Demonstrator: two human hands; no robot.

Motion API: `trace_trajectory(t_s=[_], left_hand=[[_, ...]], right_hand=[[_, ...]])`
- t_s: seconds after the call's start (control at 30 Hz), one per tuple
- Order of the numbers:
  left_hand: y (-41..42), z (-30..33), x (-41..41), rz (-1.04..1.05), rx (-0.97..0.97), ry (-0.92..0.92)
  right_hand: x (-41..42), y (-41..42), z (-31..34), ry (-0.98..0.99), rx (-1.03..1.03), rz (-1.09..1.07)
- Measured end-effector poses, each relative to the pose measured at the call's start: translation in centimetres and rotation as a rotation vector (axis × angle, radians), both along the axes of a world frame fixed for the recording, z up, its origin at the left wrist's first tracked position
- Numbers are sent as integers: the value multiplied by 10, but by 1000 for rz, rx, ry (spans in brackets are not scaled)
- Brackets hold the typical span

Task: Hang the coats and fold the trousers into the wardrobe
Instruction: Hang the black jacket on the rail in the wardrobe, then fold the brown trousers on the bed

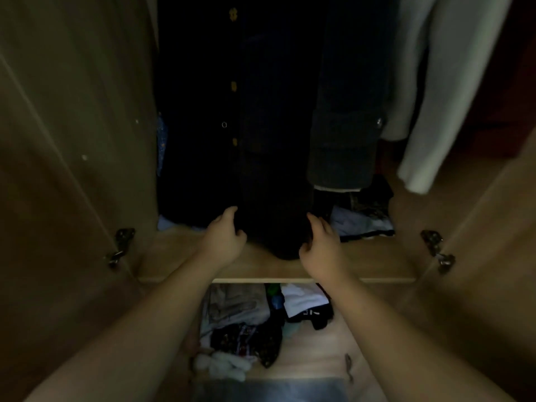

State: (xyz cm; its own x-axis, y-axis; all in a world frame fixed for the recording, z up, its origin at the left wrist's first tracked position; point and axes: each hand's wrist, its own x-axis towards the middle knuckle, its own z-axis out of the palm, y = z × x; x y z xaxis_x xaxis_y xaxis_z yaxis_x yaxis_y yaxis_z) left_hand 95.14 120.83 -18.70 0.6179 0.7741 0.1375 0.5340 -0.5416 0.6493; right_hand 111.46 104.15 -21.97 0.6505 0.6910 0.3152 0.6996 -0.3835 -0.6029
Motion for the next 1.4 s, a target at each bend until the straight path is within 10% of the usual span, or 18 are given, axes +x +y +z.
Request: trace_trajectory(t_s=[0.43, 0.67, 1.4], left_hand=[[-157, 78, -101, -397, -60, -234], [-285, 70, -126, -686, 402, 45], [-980, -40, -260, -1666, 530, 131]], right_hand=[[-123, -184, 83, 23, 161, -137], [-210, -327, 77, -233, -166, -391], [-572, -960, -28, 265, -480, -1481]])
